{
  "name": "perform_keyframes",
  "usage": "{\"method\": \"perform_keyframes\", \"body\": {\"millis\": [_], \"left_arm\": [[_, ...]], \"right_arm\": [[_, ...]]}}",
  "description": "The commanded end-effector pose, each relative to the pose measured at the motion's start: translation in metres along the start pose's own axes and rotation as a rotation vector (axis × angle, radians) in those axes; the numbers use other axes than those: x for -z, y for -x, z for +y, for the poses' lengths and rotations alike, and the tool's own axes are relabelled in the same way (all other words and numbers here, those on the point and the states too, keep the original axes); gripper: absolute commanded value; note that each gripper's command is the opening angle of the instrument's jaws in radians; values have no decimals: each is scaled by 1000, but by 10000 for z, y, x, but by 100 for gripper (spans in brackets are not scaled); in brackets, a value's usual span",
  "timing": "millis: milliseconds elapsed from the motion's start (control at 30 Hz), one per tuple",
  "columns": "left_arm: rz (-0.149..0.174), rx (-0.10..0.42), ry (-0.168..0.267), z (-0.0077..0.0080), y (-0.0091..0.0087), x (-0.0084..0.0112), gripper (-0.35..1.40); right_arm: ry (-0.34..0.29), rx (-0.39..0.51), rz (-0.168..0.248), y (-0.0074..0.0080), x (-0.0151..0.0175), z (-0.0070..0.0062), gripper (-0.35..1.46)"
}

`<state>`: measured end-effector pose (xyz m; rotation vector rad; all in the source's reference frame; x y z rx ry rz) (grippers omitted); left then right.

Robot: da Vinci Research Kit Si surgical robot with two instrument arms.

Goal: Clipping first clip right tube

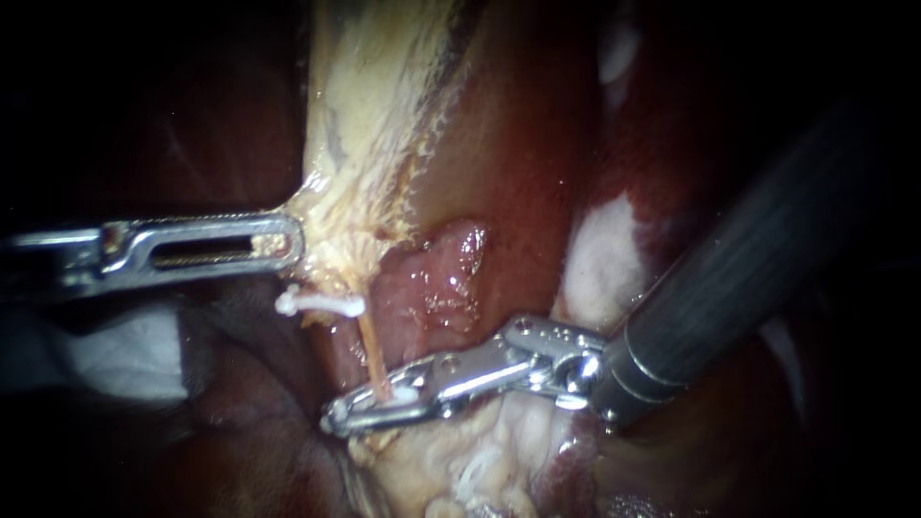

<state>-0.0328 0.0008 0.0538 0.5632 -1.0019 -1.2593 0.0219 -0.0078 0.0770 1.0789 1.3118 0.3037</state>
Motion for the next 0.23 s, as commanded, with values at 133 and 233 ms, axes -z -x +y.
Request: {"method": "perform_keyframes", "body": {"millis": [133,233], "left_arm": [[0,0,0,0,0,0,-35],[0,0,0,0,0,0,-35]], "right_arm": [[-1,-2,1,0,-1,0,-35],[-1,-2,1,0,-1,0,-35]]}}
